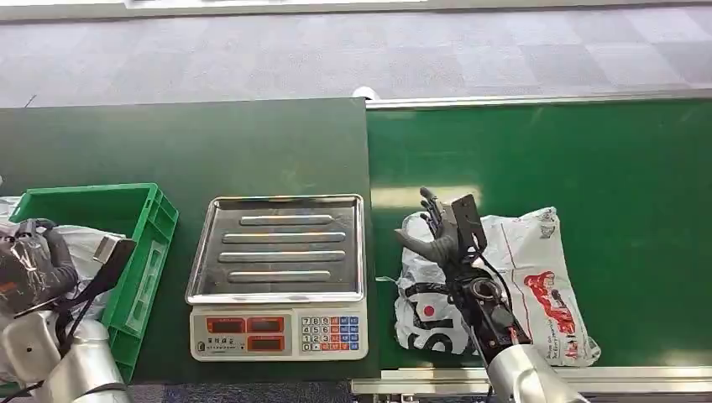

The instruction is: Moved the parcel from conveyor to table for the left to box.

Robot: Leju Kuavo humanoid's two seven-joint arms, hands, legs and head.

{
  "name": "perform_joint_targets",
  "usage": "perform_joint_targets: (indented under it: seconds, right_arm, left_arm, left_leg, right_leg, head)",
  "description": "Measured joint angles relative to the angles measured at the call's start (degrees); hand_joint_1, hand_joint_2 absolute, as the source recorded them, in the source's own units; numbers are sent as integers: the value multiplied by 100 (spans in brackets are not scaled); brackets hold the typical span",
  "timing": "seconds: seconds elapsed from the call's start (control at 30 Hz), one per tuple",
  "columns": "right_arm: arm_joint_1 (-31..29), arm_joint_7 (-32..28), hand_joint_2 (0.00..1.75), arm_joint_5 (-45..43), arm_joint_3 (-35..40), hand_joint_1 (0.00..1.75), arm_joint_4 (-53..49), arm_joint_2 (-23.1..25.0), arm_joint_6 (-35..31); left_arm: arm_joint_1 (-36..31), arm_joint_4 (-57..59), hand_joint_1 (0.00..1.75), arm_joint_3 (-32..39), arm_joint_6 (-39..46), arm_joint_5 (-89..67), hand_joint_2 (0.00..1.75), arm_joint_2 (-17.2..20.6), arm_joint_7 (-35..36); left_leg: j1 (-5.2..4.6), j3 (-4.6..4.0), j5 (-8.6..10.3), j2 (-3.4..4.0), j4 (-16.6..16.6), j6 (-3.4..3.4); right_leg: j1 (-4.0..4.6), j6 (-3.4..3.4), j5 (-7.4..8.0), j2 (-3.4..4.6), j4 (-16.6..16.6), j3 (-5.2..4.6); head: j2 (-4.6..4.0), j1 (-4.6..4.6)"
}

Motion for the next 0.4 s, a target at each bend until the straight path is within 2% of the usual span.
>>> perform_joint_targets:
  seconds: [0.07, 0.1, 0.13, 0.4]
  right_arm:
    - [27, 7, 175, 72, -26, 0, -33, -7, 54]
    - [40, 13, 175, 107, -44, 0, -48, -7, 70]
    - [55, 13, 175, 131, -63, 0, -63, -7, 96]
    - [89, 15, 175, 216, -149, 0, -98, -9, 111]
  left_arm:
    - [27, 11, 133, -28, 0, 72, 175, 44, 185]
    - [41, 11, 80, -55, 0, 138, 175, 72, 249]
    - [57, 13, 0, -74, 0, 193, 175, 105, 286]
    - [116, 15, 0, -131, 0, 254, 175, 190, 310]
  left_leg:
    - [0, 7, 0, 0, 0, 0]
    - [0, 9, 0, 1, 0, 0]
    - [1, 10, 0, 1, 0, 0]
    - [1, 12, 1, 0, -1, -1]
  right_leg:
    - [0, 0, 0, 0, 0, 6]
    - [0, 0, 0, 0, 0, 7]
    - [0, 0, 0, 0, 0, 7]
    - [1, 0, 0, 0, 1, 9]
  head:
    - [0, 0]
    - [0, 0]
    - [0, 0]
    - [0, 2]
